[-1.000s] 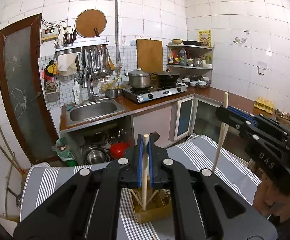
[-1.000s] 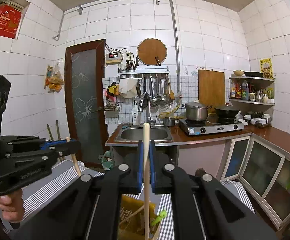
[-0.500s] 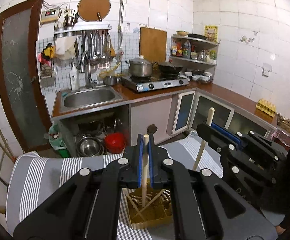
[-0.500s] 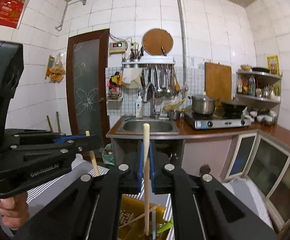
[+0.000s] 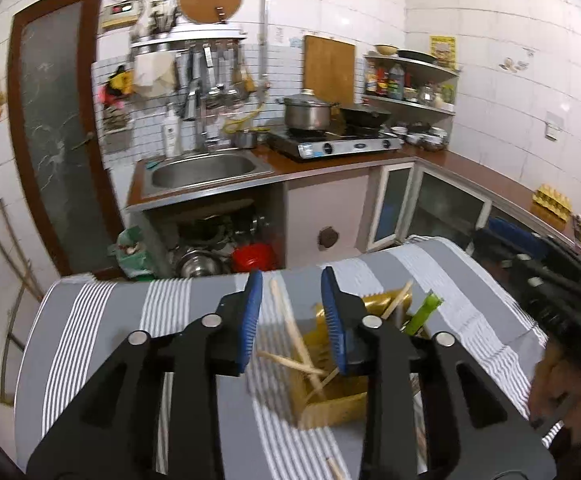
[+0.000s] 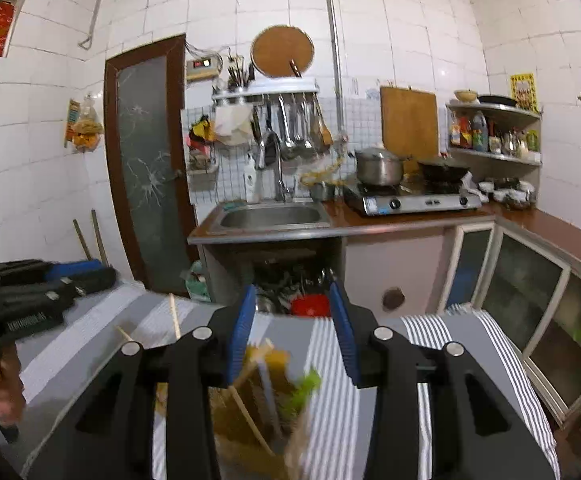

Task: Organize utensils
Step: 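Lower the chopsticks into the holder and open both tools, then move both open tools back down over the remaining chopsticks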

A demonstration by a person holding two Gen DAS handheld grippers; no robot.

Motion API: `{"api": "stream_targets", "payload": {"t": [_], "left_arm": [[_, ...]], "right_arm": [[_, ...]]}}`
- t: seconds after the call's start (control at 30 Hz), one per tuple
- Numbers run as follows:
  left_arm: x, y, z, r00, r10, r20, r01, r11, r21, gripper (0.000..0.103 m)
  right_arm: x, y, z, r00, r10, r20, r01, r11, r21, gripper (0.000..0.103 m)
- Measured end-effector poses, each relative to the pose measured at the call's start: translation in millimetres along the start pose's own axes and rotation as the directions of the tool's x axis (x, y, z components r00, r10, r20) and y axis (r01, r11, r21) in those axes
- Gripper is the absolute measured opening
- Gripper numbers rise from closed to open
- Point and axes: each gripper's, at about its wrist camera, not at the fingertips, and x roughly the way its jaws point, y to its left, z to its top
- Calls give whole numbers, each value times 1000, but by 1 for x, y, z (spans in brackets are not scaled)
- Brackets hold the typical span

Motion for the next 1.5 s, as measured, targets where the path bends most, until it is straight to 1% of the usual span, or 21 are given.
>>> {"api": "stream_targets", "payload": {"t": [0.03,0.1,0.13,0.23,0.3,0.33,0.43,0.57,0.67,0.7,0.73,0.8,0.93,1.07,1.13,1.27,1.37,1.43,1.5], "left_arm": [[-2,4,-6,1000,14,0,-14,1000,-9,32],[-10,17,-30,998,58,0,-58,998,-31,37],[-12,20,-39,997,74,-6,-74,997,-39,37],[-21,30,-85,992,113,-50,-116,992,-53,38],[-26,28,-113,989,123,-81,-127,991,-45,39],[-30,26,-132,986,127,-108,-132,990,-43,40],[-41,19,-175,980,97,-175,-108,993,-56,43],[-58,12,-222,975,51,-214,-68,995,-75,45],[-69,22,-249,966,54,-254,-89,988,-129,46],[-71,24,-255,962,51,-268,-91,986,-139,46],[-75,23,-262,959,55,-277,-93,987,-129,46],[-79,18,-268,956,68,-285,-102,989,-103,47],[-80,8,-265,956,39,-289,-73,992,-106,48],[-62,-14,-249,954,-18,-299,-11,996,-94,49],[-53,-21,-242,952,-16,-306,-9,997,-82,49],[-23,-31,-225,939,-47,-340,19,996,-85,49],[1,-36,-217,928,-45,-370,19,997,-73,49],[16,-37,-212,922,-21,-388,-3,998,-61,49],[33,-35,-208,912,-18,-410,-11,997,-70,49]], "right_arm": [[-4,-5,-7,1000,-12,-12,12,1000,1,39],[-14,-15,-23,999,-30,-44,30,1000,10,42],[-20,-20,-33,997,-32,-63,33,999,16,43],[-38,-28,-66,993,-35,-115,35,999,1,44],[-52,-32,-93,988,-24,-155,25,1000,7,44],[-58,-35,-103,985,-22,-170,24,1000,10,44],[-79,-44,-141,975,-35,-217,44,999,33,44],[-106,-54,-185,961,-63,-269,82,995,61,44],[-119,-58,-209,951,-78,-298,100,993,58,44],[-122,-58,-215,948,-86,-306,106,993,50,44],[-126,-58,-221,946,-96,-311,114,993,42,44],[-130,-57,-227,944,-90,-317,112,992,53,44],[-133,-43,-227,944,-62,-323,90,993,72,44],[-124,-28,-217,944,-37,-329,57,997,54,44],[-115,-20,-211,942,-33,-334,49,998,40,44],[-95,-12,-201,933,-5,-359,19,999,36,44],[-76,-9,-197,920,18,-391,-3,999,38,44],[-63,-5,-195,911,27,-411,-13,999,37,44],[-45,0,-194,899,44,-435,-32,999,35,44]]}}
